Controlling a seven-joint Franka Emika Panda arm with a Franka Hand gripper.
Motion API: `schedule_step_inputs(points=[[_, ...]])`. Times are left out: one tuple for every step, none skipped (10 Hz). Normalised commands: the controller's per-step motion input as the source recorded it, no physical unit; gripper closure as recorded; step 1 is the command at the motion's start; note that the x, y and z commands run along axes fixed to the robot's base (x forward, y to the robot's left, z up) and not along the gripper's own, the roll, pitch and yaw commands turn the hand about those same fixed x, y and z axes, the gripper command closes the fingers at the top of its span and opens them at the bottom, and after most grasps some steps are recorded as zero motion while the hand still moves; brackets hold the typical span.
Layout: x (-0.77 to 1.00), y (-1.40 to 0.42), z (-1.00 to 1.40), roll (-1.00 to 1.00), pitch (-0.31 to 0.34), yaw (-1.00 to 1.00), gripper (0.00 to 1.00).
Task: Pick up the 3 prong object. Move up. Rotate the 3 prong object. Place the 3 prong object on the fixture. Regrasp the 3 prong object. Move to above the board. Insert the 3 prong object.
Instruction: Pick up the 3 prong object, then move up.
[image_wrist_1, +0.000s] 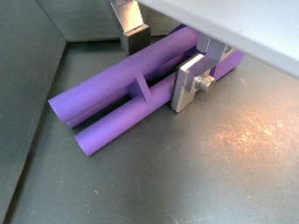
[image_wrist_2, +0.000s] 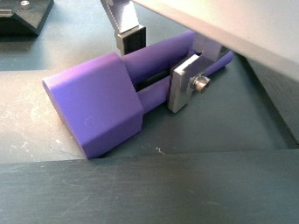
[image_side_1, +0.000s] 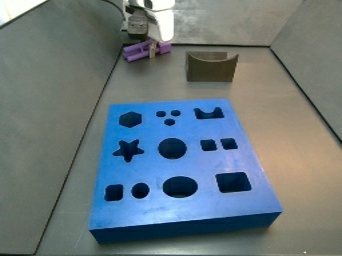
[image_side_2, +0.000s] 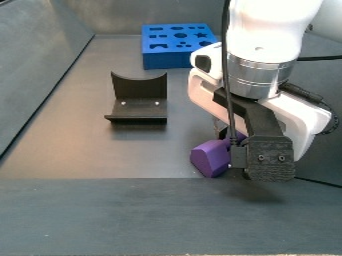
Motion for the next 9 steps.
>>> schedule_step_inputs(points=[[0.00, 0.00, 0.00, 0.00, 0.000, 0.00, 1.00], [0.00, 0.00, 0.00, 0.00, 0.000, 0.00, 1.00], [0.00, 0.00, 0.00, 0.00, 0.000, 0.00, 1.00], [0.00, 0.00, 0.00, 0.00, 0.000, 0.00, 1.00], [0.00, 0.00, 0.00, 0.00, 0.000, 0.00, 1.00], [0.00, 0.00, 0.00, 0.00, 0.000, 0.00, 1.00], [0.00, 0.00, 0.00, 0.00, 0.000, 0.00, 1.00], [0.00, 0.00, 0.00, 0.00, 0.000, 0.00, 1.00], [0.00, 0.00, 0.83, 0.00, 0.000, 0.00, 1.00]])
